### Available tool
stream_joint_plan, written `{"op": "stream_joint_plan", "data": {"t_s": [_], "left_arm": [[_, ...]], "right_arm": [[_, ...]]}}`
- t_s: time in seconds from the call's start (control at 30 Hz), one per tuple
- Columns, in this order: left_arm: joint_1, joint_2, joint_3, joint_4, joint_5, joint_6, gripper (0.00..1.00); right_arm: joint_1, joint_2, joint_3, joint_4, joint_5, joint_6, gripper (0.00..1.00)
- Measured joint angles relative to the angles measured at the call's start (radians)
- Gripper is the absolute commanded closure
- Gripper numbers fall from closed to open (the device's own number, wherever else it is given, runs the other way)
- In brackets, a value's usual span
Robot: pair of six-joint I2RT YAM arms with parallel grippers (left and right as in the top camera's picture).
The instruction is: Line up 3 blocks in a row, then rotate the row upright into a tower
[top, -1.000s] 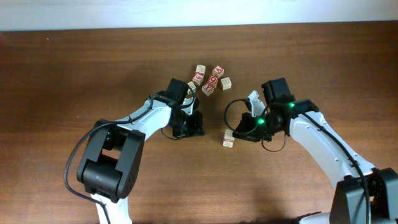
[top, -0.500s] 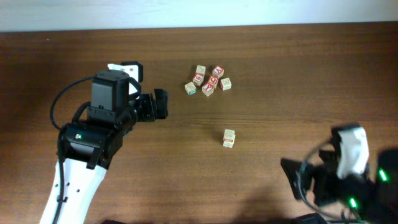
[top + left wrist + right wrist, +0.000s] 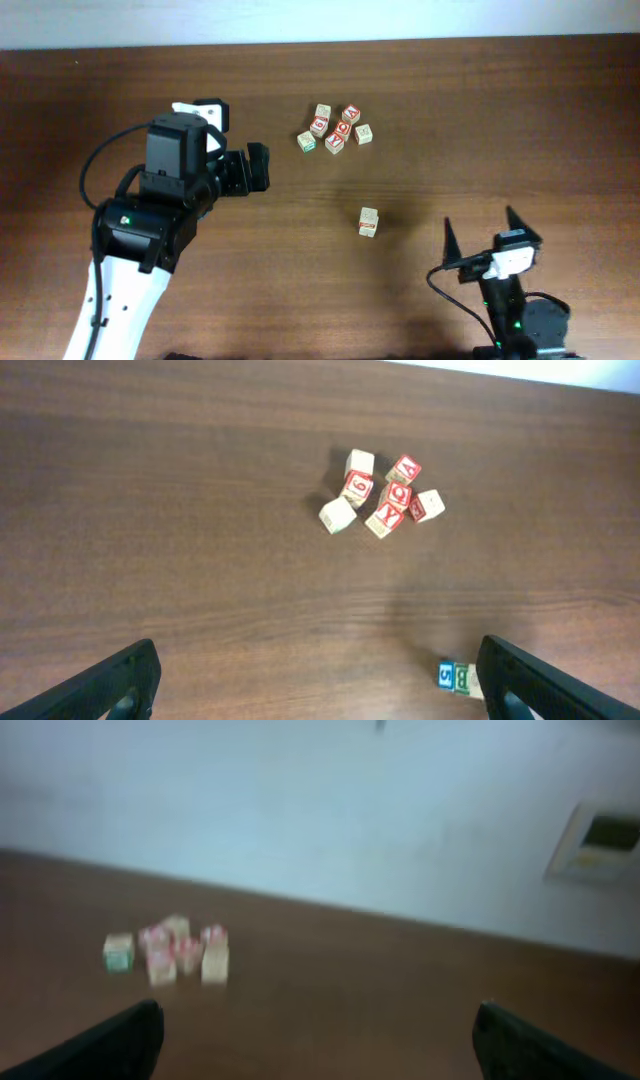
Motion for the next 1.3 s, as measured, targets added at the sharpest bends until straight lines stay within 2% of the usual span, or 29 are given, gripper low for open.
{"op": "stream_joint_plan", "data": {"t_s": [0.03,0.07,0.4,0.5,0.57,0.63,0.73,0.8,0.87,0.9,0.97,1.07,1.3], "left_arm": [[0.000,0.000,0.000,0.001,0.000,0.000,0.01],[0.000,0.000,0.000,-0.002,0.000,0.000,0.01],[0.000,0.000,0.000,-0.002,0.000,0.000,0.01],[0.000,-0.012,-0.023,0.023,-0.134,0.012,0.01],[0.020,-0.126,-0.166,0.214,-0.102,0.180,0.01],[0.126,-0.289,-0.364,0.376,-0.034,0.274,0.01],[0.259,-0.621,-0.702,0.480,0.006,0.344,0.01],[0.296,-0.786,-0.866,0.556,0.039,0.415,0.01],[0.310,-0.972,-1.068,0.722,0.072,0.482,0.01],[0.313,-1.069,-1.147,0.737,0.074,0.497,0.01],[0.313,-1.164,-1.207,0.732,0.077,0.557,0.01],[0.313,-1.189,-1.243,0.729,0.077,0.617,0.01],[0.313,-1.189,-1.243,0.729,0.077,0.624,0.01]], "right_arm": [[0.000,-0.005,-0.074,0.068,-0.008,-0.002,0.01],[0.000,-0.005,-0.101,0.058,-0.008,-0.003,0.02],[0.000,-0.006,-0.101,0.024,0.008,-0.010,0.02],[0.000,-0.006,-0.101,0.024,0.008,-0.010,0.01],[0.000,-0.006,-0.101,0.024,0.012,-0.010,0.02],[-0.001,-0.007,-0.101,0.023,0.016,-0.010,0.02],[-0.003,-0.007,-0.101,0.023,0.019,-0.010,0.02],[-0.003,-0.007,-0.101,0.023,0.019,-0.010,0.02],[-0.003,-0.008,-0.101,0.023,0.019,-0.010,0.02],[-0.003,-0.007,-0.101,0.022,0.019,-0.010,0.02],[-0.003,-0.007,-0.101,0.023,0.019,-0.010,0.02],[-0.003,-0.008,-0.101,0.023,0.019,-0.010,0.02],[-0.003,-0.008,-0.101,0.023,0.019,-0.010,0.02]]}}
